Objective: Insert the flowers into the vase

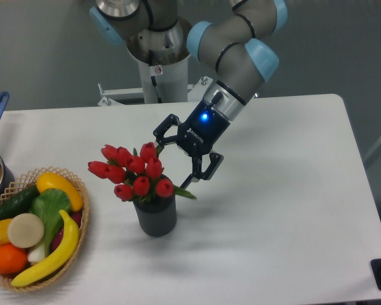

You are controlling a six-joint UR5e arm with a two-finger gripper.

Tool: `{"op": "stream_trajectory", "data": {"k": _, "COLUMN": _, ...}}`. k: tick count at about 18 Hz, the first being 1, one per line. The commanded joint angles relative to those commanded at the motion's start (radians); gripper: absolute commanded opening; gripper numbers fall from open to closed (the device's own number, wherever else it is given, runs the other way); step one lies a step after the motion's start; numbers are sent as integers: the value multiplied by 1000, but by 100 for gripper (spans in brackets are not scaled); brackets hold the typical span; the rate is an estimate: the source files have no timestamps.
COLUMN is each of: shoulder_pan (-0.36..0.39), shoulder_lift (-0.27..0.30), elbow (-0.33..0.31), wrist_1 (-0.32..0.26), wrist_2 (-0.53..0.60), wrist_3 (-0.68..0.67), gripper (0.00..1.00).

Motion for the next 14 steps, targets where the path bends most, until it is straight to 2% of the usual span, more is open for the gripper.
{"op": "stream_trajectory", "data": {"k": 2, "shoulder_pan": 2, "shoulder_lift": 35, "elbow": 17, "wrist_1": -2, "wrist_2": 94, "wrist_3": -8, "gripper": 100}}
{"op": "stream_trajectory", "data": {"k": 5, "shoulder_pan": 12, "shoulder_lift": 52, "elbow": 67, "wrist_1": -2, "wrist_2": 206, "wrist_3": 0, "gripper": 100}}
{"op": "stream_trajectory", "data": {"k": 7, "shoulder_pan": 40, "shoulder_lift": 55, "elbow": 107, "wrist_1": -3, "wrist_2": 240, "wrist_3": -5, "gripper": 100}}
{"op": "stream_trajectory", "data": {"k": 11, "shoulder_pan": 139, "shoulder_lift": 87, "elbow": 112, "wrist_1": -3, "wrist_2": 375, "wrist_3": 3, "gripper": 100}}
{"op": "stream_trajectory", "data": {"k": 14, "shoulder_pan": 227, "shoulder_lift": 127, "elbow": 118, "wrist_1": -5, "wrist_2": 415, "wrist_3": 5, "gripper": 100}}
